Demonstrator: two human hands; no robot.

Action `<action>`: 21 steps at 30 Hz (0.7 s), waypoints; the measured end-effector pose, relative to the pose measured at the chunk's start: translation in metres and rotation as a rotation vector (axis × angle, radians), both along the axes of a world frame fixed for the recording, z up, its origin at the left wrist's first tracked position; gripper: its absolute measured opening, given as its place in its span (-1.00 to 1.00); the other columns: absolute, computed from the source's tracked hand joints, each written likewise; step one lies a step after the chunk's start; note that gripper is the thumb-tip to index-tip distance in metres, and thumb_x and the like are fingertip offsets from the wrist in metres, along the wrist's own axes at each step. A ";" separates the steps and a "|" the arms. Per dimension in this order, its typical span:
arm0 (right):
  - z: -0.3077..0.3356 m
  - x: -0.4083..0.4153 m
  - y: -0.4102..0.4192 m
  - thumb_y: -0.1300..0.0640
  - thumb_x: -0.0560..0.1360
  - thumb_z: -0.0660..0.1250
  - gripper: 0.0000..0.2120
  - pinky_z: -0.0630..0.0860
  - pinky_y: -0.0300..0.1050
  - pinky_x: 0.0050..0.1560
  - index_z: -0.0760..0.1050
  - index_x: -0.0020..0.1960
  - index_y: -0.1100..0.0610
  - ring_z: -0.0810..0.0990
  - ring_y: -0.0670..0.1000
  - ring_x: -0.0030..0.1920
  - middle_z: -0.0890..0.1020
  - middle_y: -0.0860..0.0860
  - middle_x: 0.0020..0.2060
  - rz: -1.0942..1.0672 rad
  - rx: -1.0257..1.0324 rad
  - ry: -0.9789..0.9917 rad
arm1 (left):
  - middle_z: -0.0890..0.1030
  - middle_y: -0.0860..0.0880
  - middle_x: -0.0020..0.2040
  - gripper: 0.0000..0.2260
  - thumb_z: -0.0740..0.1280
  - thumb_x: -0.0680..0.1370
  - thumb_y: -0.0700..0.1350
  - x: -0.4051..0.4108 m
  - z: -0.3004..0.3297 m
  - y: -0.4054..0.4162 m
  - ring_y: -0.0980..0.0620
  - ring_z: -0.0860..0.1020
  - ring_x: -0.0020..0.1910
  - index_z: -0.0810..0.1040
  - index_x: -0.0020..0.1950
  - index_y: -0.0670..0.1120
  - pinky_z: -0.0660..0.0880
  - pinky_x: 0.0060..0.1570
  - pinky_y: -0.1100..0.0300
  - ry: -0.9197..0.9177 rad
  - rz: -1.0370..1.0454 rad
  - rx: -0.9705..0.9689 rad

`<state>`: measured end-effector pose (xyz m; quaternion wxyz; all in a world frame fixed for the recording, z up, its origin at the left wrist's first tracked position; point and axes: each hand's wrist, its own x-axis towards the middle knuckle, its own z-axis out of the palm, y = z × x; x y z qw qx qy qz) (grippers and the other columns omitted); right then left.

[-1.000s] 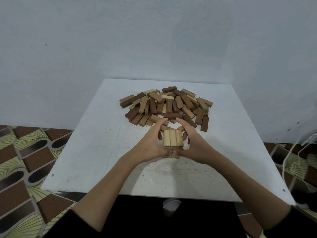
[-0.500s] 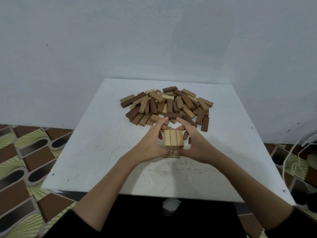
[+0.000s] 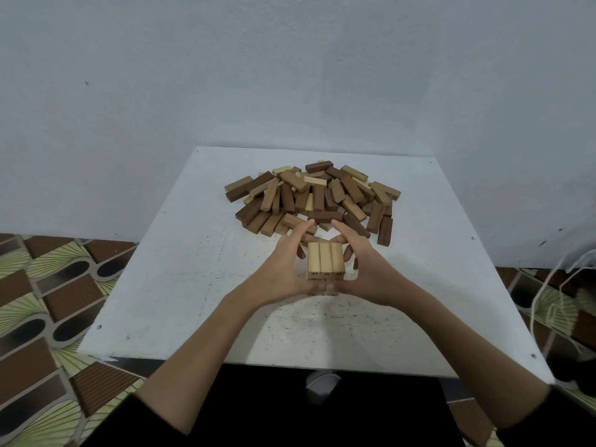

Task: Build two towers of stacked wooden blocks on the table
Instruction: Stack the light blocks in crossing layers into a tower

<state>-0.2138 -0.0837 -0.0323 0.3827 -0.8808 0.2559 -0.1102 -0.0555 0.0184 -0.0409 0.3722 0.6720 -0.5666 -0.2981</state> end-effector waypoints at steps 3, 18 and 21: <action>-0.002 0.000 0.000 0.05 0.31 0.55 0.00 0.35 -0.47 -0.16 -0.03 0.52 0.07 0.36 -0.16 -0.05 0.33 -0.12 0.14 0.001 0.005 0.034 | 0.27 0.35 0.07 -0.04 0.56 0.32 0.01 -0.001 0.000 0.002 0.13 0.36 0.06 0.01 0.53 0.04 0.30 -0.11 0.42 -0.023 -0.007 0.032; -0.009 0.002 -0.001 0.04 0.30 0.56 0.00 0.35 -0.43 -0.12 0.00 0.53 0.11 0.37 -0.13 -0.04 0.35 -0.05 0.22 -0.003 -0.025 0.048 | 0.39 0.10 0.12 -0.08 0.56 0.35 -0.08 0.000 -0.009 -0.002 0.05 0.41 0.05 0.04 0.53 0.02 0.41 -0.03 0.29 -0.013 0.005 0.022; -0.012 0.004 -0.001 0.00 0.29 0.55 0.02 0.34 -0.47 -0.12 -0.01 0.53 0.09 0.34 -0.15 0.02 0.30 -0.01 0.37 -0.007 -0.027 0.069 | 0.38 0.07 0.15 -0.07 0.56 0.34 -0.06 -0.001 -0.008 -0.002 0.05 0.42 0.08 0.04 0.53 0.03 0.43 0.04 0.26 -0.013 0.004 0.033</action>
